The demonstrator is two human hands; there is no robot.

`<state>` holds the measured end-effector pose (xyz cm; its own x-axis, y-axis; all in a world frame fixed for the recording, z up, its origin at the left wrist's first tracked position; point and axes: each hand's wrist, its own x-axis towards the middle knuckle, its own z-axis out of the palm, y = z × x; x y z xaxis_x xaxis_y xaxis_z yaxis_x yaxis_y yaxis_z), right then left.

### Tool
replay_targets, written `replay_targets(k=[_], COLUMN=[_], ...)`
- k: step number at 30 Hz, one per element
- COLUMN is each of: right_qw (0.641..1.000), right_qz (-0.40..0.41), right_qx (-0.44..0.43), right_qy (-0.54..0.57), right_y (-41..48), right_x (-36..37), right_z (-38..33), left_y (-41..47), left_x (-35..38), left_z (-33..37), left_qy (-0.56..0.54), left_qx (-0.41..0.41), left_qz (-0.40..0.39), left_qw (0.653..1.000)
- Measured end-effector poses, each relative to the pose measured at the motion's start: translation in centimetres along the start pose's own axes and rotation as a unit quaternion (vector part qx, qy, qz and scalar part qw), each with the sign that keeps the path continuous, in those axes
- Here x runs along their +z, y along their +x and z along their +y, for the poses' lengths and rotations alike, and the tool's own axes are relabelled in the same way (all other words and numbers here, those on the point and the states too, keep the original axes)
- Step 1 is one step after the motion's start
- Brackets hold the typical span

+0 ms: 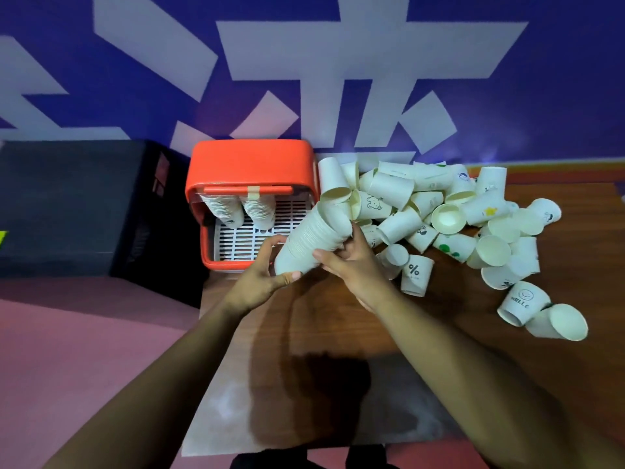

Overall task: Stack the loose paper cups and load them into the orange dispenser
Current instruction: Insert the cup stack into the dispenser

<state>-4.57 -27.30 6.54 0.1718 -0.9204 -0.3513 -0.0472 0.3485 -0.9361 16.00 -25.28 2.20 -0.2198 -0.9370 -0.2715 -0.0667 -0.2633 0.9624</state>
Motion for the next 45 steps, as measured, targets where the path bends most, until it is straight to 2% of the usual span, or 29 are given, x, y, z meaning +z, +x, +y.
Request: replay_targets(k=[4, 8, 12, 19, 26, 32, 37, 45], right_qw=[0.997, 0.992, 0.977, 0.979, 0.952, 0.969, 0.953, 0.942], right_qz=[0.037, 0.031, 0.06, 0.056, 0.096, 0.104, 0.156, 0.175], right_qx=[-0.037, -0.056, -0.083, -0.071, -0.065, -0.058, -0.047, -0.029], right_qy=[-0.053, -0.112, -0.188, -0.185, -0.283, -0.218, -0.256, -0.286], right_y=[2.1, 3.7, 5.3, 8.1, 10.3, 10.6, 11.0, 12.2], right_x=[1.9, 2.8, 3.7, 4.7, 4.9, 5.3, 6.3, 7.3], right_z=[-0.4, 0.1, 1.7, 4.7, 5.3, 5.6, 5.5, 6.7], left_y=[2.1, 4.2, 5.9, 7.8, 9.0, 8.8, 8.8, 9.3], left_x=[-2.3, -3.3, -3.4, -3.8, -4.3, -3.9, -3.4, -3.2], left_z=[-0.5, -1.5, -2.9, -4.6, -4.6, -4.2, -3.5, -3.1], left_qy=[0.085, 0.172, 0.189, 0.189, 0.161, 0.11, 0.083, 0.07], left_qx=[0.032, 0.049, 0.037, -0.013, -0.038, -0.044, -0.06, -0.089], left_qz=[0.011, 0.082, 0.086, 0.075, 0.081, 0.089, 0.114, 0.071], left_qw=[0.996, 0.98, 0.978, 0.979, 0.983, 0.989, 0.988, 0.991])
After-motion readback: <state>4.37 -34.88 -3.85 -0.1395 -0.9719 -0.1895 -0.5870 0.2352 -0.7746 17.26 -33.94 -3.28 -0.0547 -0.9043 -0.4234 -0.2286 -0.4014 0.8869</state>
